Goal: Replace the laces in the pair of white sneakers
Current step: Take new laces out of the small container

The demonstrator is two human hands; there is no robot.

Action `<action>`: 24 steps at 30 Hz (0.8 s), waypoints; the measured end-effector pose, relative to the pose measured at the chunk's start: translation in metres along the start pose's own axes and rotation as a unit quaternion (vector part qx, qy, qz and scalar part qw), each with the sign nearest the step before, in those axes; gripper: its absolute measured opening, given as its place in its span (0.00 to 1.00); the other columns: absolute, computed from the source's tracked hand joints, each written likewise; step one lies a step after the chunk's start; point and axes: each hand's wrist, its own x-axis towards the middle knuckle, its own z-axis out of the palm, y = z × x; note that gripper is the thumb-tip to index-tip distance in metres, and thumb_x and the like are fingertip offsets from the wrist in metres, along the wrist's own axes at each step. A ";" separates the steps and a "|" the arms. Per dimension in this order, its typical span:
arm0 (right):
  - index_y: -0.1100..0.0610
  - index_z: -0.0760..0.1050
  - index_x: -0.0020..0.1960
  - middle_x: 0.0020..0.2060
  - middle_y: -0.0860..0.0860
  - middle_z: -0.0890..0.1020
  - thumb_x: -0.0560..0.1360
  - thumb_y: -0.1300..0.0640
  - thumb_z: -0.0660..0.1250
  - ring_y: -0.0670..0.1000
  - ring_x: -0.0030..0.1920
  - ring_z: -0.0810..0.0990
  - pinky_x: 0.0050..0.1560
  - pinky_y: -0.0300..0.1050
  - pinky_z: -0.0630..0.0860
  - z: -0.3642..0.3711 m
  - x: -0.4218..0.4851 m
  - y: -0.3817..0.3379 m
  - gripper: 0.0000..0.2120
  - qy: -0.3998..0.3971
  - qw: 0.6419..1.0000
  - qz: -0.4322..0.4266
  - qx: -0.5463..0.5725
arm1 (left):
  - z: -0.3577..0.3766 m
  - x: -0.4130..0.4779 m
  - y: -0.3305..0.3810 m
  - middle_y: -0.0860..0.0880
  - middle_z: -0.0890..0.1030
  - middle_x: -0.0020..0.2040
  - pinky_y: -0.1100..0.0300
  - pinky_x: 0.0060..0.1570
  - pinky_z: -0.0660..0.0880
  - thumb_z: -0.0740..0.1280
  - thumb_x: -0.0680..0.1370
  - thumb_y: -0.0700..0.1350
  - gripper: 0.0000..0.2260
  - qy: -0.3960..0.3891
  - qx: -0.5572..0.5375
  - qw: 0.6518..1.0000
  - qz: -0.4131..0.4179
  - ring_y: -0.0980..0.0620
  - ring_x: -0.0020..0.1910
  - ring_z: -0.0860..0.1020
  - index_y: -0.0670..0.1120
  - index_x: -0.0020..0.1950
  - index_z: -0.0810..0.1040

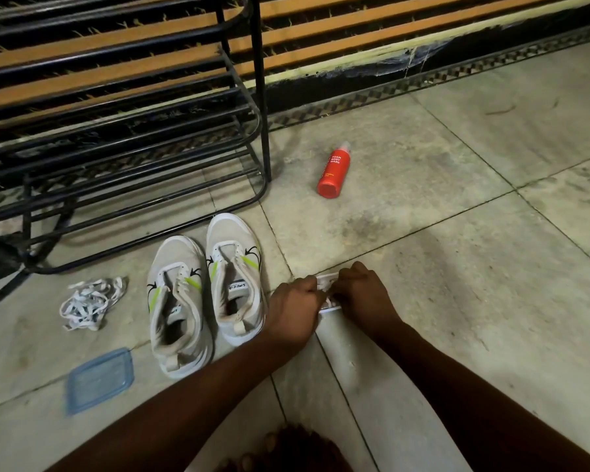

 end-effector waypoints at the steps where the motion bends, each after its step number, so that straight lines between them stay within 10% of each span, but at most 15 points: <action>1: 0.56 0.83 0.38 0.35 0.53 0.79 0.69 0.63 0.71 0.59 0.43 0.76 0.37 0.50 0.71 0.001 0.001 0.000 0.04 -0.002 1.000 0.002 -0.002 | -0.001 0.002 0.001 0.47 0.78 0.53 0.54 0.39 0.63 0.68 0.74 0.44 0.08 0.009 -0.012 1.000 -0.011 0.39 0.46 0.80 0.49 0.52 0.81; 6: 0.58 0.85 0.43 0.38 0.54 0.82 0.69 0.64 0.66 0.59 0.45 0.76 0.39 0.50 0.72 -0.006 0.003 0.004 0.09 -0.053 0.998 -0.029 -0.021 | 0.003 0.019 0.000 0.50 0.76 0.52 0.52 0.45 0.76 0.68 0.74 0.42 0.08 0.018 -0.091 0.994 -0.064 0.44 0.49 0.81 0.51 0.51 0.81; 17: 0.62 0.83 0.57 0.55 0.57 0.80 0.72 0.65 0.70 0.61 0.51 0.77 0.44 0.51 0.76 -0.011 -0.010 0.007 0.14 0.012 0.999 0.007 -0.050 | 0.018 0.021 -0.001 0.47 0.73 0.58 0.51 0.42 0.73 0.65 0.81 0.47 0.07 0.037 -0.078 0.993 -0.076 0.40 0.48 0.81 0.46 0.55 0.79; 24: 0.59 0.84 0.51 0.48 0.54 0.83 0.73 0.60 0.70 0.60 0.52 0.79 0.47 0.52 0.73 -0.011 0.006 0.005 0.09 -0.002 0.993 -0.039 -0.116 | 0.017 0.020 0.005 0.48 0.67 0.55 0.52 0.37 0.64 0.64 0.79 0.42 0.01 0.021 -0.091 0.992 -0.083 0.42 0.47 0.77 0.47 0.48 0.73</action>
